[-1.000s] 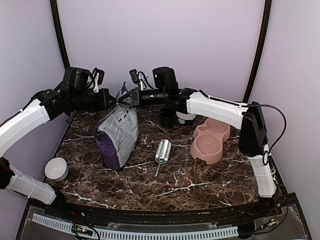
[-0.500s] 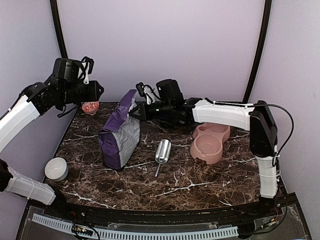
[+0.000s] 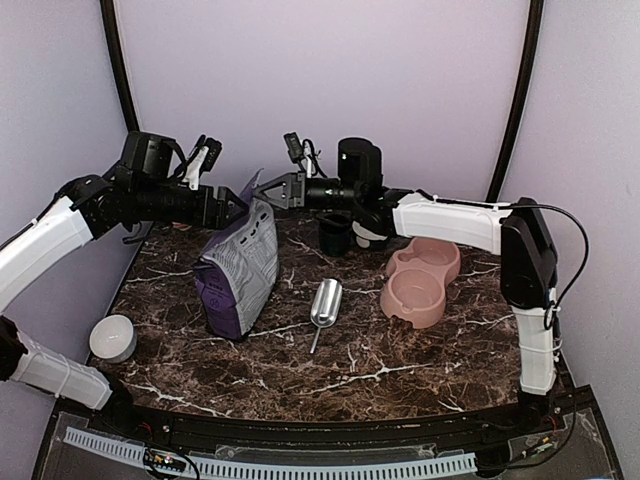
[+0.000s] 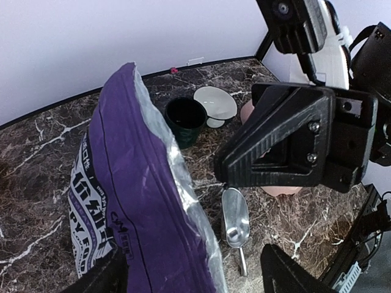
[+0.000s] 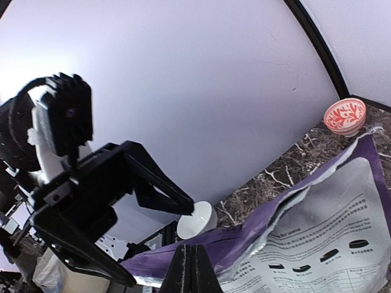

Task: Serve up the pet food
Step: Open the pet food bag at the center of the board.

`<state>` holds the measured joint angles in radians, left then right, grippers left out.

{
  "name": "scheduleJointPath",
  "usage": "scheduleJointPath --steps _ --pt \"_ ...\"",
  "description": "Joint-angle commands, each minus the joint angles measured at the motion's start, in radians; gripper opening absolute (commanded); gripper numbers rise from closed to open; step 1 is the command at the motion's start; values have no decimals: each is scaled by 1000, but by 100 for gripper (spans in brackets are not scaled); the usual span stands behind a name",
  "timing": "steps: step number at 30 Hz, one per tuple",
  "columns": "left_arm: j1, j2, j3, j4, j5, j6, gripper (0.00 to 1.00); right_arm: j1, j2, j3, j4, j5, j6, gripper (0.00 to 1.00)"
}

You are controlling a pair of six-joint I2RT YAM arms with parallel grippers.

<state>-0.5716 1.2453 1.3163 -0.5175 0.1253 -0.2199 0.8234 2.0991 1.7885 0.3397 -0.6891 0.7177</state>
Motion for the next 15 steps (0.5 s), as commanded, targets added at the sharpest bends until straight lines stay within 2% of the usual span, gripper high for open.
scheduleJointPath --steps 1,4,7,11,13,15 --pt "-2 38 29 1 55 4 75 -5 14 3 179 -79 99 0" --pt "-1 61 47 -13 50 2 70 -8 14 -9 179 -78 98 0" --pt "-1 48 58 -40 55 25 66 -21 -30 -52 68 4 37 1" --pt "-2 32 92 -177 33 95 64 -27 -105 -122 -109 139 -63 35" --pt "-1 25 109 -231 19 122 64 -26 -121 -139 -156 158 -80 45" --pt "-3 29 137 -279 15 135 63 -25 -125 -153 -159 160 -77 49"
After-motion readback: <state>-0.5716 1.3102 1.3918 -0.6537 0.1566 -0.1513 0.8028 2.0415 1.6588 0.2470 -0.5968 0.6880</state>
